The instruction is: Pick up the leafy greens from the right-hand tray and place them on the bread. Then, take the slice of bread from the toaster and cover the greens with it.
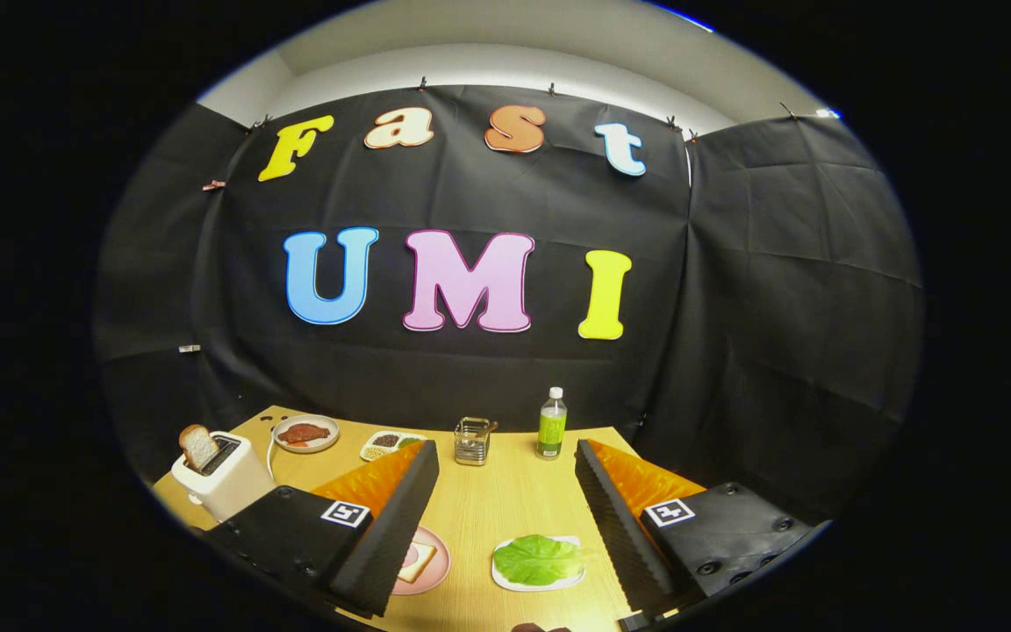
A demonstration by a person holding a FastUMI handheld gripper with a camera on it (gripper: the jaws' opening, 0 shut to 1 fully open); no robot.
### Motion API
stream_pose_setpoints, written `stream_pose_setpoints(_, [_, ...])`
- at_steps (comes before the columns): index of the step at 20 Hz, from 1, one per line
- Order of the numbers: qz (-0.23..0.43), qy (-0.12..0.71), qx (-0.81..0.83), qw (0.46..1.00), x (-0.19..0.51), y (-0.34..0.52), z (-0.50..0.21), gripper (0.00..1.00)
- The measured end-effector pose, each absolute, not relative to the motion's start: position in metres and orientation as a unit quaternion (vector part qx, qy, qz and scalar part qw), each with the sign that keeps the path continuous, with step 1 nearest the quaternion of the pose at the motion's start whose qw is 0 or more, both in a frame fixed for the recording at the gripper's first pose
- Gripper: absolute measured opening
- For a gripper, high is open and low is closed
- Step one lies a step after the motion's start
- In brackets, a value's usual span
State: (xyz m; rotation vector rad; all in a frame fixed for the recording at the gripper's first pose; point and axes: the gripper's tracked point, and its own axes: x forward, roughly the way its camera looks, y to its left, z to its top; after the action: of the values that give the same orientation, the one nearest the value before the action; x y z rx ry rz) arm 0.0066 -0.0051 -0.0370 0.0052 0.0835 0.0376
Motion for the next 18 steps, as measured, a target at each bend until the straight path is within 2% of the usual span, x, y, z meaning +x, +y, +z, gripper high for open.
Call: stream_pose_setpoints(18, [0.024, 0.178, -0.005, 0.984, 0.049, -0.028, -0.158, 0.98])
